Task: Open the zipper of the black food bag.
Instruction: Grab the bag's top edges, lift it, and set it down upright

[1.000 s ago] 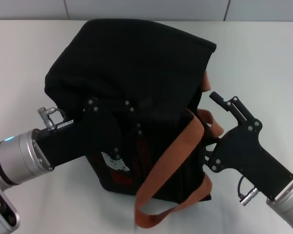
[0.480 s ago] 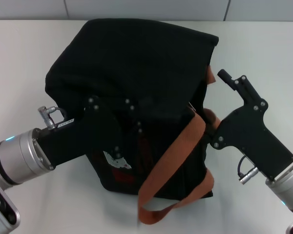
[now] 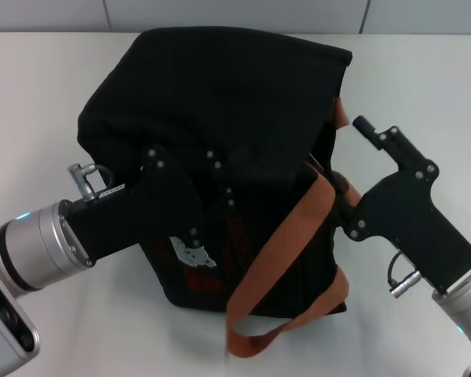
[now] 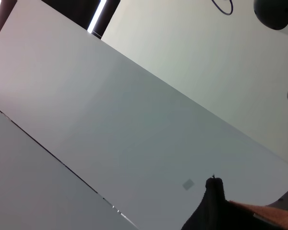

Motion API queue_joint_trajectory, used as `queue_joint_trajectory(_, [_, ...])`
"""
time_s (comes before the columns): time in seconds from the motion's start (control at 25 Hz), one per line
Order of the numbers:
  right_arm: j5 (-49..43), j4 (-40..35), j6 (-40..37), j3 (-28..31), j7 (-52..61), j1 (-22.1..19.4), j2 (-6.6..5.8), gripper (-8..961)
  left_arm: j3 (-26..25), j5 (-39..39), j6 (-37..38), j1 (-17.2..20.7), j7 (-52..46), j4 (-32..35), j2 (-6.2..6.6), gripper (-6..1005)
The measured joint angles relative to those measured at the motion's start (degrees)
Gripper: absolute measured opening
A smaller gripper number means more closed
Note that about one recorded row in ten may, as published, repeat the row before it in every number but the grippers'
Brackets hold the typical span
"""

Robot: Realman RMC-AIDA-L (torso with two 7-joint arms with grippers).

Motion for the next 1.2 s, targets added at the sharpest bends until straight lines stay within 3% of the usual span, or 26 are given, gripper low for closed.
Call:
queue_joint_trajectory(0.16, [-0.7, -0.01, 0.01, -0.01, -0.14, -0.03, 0.0, 776, 0.0, -0.02, 0.26, 0.08, 0.16, -0.26, 0.0, 90])
queue_joint_trajectory(0.28, [-2.29, -0.01, -0.16, 0.17, -0.2, -0.02, 0.0, 571, 0.0, -0.02, 0.51, 0.16, 0.29, -0.27, 0.0, 90])
queue_joint_trajectory(0.48, [-2.44, 0.01, 0.09, 0.17, -0.21, 0.14, 0.0, 398, 0.0, -0.02, 0.8, 0.26, 0.38, -0.27, 0.0, 90])
queue_joint_trajectory(0.92, [-2.51, 0.15, 0.84, 0.67, -0.25, 0.67, 0.0, 275, 0.14, -0.01, 1.1, 0.48, 0.51, -0.76, 0.0, 91])
queue_joint_trajectory(1.2, [-2.57, 0.45, 2.17, 2.06, -0.26, 0.73, 0.0, 272, 0.2, 0.0, 1.06, 0.48, 1.28, -1.15, 0.0, 91])
